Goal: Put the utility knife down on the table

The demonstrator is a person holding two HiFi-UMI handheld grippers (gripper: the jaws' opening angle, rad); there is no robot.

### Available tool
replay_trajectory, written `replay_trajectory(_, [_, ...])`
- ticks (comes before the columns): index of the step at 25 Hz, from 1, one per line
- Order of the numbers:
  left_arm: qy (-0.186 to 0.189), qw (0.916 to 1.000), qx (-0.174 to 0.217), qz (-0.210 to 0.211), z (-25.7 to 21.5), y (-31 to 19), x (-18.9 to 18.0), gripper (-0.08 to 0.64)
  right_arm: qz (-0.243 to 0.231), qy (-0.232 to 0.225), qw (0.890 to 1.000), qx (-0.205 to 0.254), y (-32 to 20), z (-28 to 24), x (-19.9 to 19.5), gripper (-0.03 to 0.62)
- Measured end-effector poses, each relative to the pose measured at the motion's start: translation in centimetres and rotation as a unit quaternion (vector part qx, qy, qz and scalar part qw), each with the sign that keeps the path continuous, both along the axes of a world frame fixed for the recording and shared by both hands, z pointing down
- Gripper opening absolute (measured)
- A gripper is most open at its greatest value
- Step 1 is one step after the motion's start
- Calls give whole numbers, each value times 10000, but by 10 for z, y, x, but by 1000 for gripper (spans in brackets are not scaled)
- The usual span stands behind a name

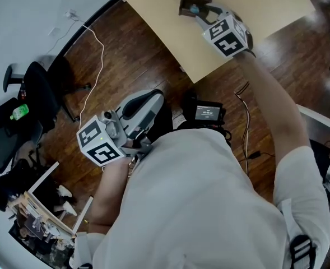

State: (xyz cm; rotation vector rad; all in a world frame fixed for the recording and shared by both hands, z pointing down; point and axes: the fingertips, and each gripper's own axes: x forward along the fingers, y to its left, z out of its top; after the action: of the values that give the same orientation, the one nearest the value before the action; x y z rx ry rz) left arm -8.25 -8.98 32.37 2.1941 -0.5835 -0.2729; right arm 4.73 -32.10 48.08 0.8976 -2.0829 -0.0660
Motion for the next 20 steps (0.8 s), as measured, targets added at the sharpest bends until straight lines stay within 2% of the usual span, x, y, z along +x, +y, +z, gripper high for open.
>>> replay_trajectory(11, [77, 9998, 87, 184, -6, -2, 6, 3, 385, -362, 9986, -40, 32, -31, 13, 141])
replay_trajectory(16, [121, 9995, 123, 259, -9, -2, 8, 3, 563, -457, 9971, -244, 50, -36, 22, 140])
replay_trajectory(17, [125, 9995, 136, 270, -9, -2, 8, 3, 588, -488, 9967, -278, 54, -38, 22, 134])
replay_trajectory(20, [133, 9993, 179, 293, -10, -2, 8, 3, 650, -610, 9956, -298, 67, -49, 23, 65])
